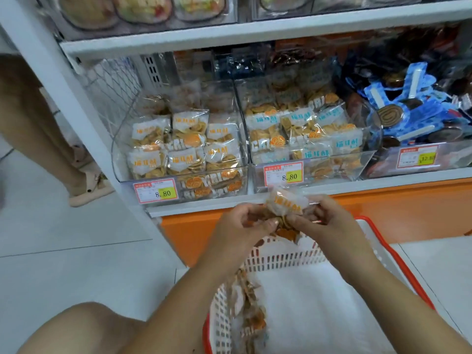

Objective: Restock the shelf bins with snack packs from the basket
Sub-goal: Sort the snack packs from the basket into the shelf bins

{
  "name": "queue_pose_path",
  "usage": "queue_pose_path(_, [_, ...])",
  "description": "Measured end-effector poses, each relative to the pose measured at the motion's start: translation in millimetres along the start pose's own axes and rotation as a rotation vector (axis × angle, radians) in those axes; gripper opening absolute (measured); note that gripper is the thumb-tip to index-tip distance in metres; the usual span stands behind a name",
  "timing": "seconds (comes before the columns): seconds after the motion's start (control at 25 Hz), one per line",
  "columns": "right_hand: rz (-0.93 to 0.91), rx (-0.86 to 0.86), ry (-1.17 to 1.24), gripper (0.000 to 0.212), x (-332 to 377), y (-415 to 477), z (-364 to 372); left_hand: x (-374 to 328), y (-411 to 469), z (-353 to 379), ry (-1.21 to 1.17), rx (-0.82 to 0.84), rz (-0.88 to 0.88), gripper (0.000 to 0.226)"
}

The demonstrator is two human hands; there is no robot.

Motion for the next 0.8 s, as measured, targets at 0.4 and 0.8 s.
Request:
queue_pose_path(0.4, [-0.369, -0.077, -0.173, 0.023, 194.1, 104.8, 63.6, -72.2, 39.6, -155.3, 0.885, -0.272, 0.313, 0.039])
queue_pose_path(0.8, [-0.438, -0.255, -1.039, 0.031, 258.2, 224.2, 147.2, -34.6, 54.2, -186.8, 0.675, -0.224, 0.246, 0.041])
Point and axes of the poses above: each hand's wrist, its own y-axis towards the middle knuckle, its own z-axis out of the palm, x = y × z, the point moved 6 cm from there along y, towards the middle knuckle, and after that the axes turned 11 degrees about z, right-handed, at the moved point
